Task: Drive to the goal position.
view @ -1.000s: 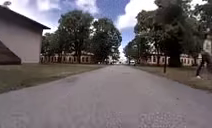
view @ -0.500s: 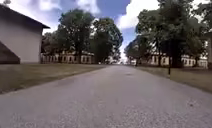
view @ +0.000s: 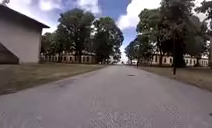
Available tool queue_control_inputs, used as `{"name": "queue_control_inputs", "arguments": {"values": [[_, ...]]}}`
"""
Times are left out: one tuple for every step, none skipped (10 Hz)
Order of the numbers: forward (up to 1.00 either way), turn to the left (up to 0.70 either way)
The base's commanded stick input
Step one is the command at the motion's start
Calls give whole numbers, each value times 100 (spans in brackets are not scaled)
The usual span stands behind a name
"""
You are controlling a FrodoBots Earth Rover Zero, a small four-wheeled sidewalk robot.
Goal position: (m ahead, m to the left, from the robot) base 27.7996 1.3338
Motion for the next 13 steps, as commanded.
{"name": "queue_control_inputs", "arguments": {"values": [[70, 0], [70, 0], [70, 0], [70, 0], [70, 0], [70, 0], [70, 0], [70, 0], [70, 0], [70, 0], [70, 0], [70, 0], [70, 0]]}}
